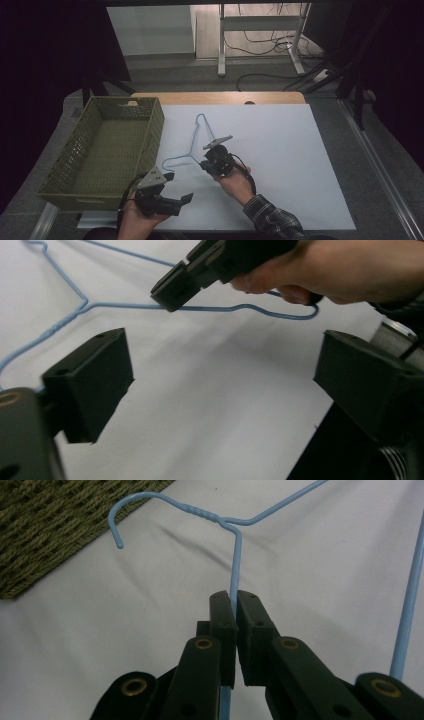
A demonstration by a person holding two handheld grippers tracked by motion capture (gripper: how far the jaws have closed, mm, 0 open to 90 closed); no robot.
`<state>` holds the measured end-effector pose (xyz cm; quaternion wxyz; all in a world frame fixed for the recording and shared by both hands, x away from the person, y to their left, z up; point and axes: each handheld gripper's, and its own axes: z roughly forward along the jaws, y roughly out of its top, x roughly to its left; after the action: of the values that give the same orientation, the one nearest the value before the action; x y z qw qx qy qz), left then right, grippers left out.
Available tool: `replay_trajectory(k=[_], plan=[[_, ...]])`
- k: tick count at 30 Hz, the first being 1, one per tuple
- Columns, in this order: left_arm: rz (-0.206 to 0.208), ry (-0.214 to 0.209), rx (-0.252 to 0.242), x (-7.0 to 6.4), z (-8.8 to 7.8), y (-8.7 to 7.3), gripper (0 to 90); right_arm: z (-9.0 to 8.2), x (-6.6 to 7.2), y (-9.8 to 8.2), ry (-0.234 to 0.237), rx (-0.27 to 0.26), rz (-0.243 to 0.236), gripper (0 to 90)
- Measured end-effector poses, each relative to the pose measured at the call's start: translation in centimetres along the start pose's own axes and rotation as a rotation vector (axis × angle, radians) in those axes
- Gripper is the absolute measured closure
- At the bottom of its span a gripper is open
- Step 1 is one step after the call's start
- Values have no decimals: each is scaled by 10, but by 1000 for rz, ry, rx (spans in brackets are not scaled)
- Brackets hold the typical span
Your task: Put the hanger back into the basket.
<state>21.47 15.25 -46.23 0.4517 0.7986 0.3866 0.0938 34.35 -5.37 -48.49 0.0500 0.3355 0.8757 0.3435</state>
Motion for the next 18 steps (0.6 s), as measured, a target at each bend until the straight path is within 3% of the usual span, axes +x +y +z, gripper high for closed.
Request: replay_trajectory(k=[4,9,12,13,18], plan=[[-41,25,20,7,11,-3,188,-1,0,1,2,-3,4,865],[-82,76,102,19,23,-8,442,-2,-1,1,3,-4,4,865],[-144,91,144,27,28,-11,633,-3,-2,1,3,-4,7,865],[-158,114,167,30,31,-12,676,-3,-2,1,5,-5,7,865],[-144,209,227,34,43,-13,862,-4,-2,2,9,-7,10,865]])
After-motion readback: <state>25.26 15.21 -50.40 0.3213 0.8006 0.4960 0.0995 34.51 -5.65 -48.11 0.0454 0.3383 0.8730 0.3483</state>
